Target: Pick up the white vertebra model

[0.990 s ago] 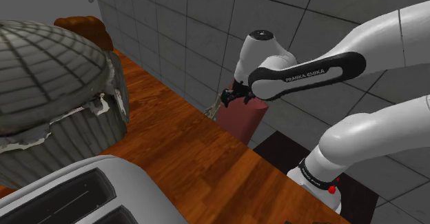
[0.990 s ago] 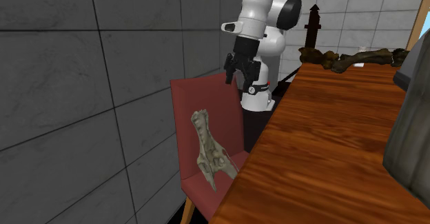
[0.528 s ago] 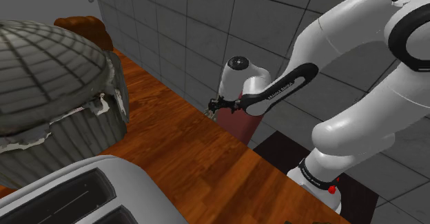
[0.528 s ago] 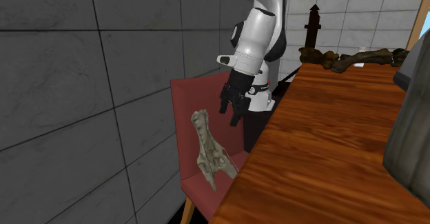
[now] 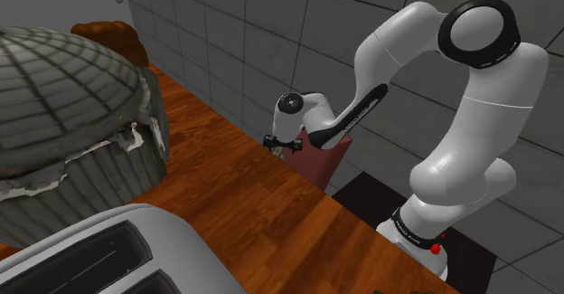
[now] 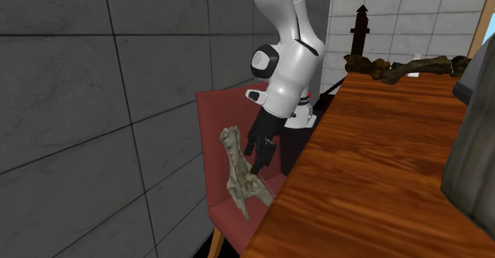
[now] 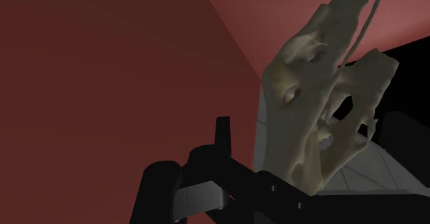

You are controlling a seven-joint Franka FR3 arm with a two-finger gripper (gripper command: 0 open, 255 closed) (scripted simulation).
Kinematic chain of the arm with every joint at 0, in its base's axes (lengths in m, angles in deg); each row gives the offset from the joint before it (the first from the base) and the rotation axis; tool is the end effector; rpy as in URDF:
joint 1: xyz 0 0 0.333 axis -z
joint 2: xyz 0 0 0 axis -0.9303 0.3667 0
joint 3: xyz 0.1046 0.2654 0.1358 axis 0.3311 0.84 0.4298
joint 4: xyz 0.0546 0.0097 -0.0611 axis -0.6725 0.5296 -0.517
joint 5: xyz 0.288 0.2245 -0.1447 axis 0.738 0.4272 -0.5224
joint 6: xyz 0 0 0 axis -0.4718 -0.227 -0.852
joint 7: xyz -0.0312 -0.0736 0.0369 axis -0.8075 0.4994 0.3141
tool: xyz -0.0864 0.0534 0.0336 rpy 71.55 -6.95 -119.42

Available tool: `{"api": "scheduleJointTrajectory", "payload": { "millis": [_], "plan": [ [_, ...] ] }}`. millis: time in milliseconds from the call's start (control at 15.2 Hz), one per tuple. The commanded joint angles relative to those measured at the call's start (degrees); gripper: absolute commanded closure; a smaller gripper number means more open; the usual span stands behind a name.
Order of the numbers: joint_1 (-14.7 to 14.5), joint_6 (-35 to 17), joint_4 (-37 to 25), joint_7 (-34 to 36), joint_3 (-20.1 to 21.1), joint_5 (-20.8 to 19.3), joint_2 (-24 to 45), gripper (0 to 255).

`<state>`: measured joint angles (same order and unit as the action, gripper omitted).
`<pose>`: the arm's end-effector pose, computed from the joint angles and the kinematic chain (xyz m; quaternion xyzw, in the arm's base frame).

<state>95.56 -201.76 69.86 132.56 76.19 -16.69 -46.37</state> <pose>0.4614 0.1416 0.2073 0.9099 -0.3614 0.1823 0.0909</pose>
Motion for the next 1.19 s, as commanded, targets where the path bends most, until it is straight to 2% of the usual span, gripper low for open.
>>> {"api": "scheduleJointTrajectory", "payload": {
  "millis": [0,198,330,396,990,1122],
  "plan": [
    [-1.1,0.34,-0.98,2.62,-1.47,-3.27,2.37,0],
    [-2.37,0.54,-1.89,5.41,-3.03,-6.75,5.08,0],
    [-2.61,0.58,-2.07,5.94,-3.33,-7.41,5.59,0],
    [-2.62,0.56,-2.07,6.0,-3.37,-7.49,5.63,255],
    [-2.6,0.58,-2.08,5.93,-3.33,-7.4,5.59,255],
    [-1.78,0.45,-1.45,4.11,-2.3,-5.13,3.8,255]
  ]
}}
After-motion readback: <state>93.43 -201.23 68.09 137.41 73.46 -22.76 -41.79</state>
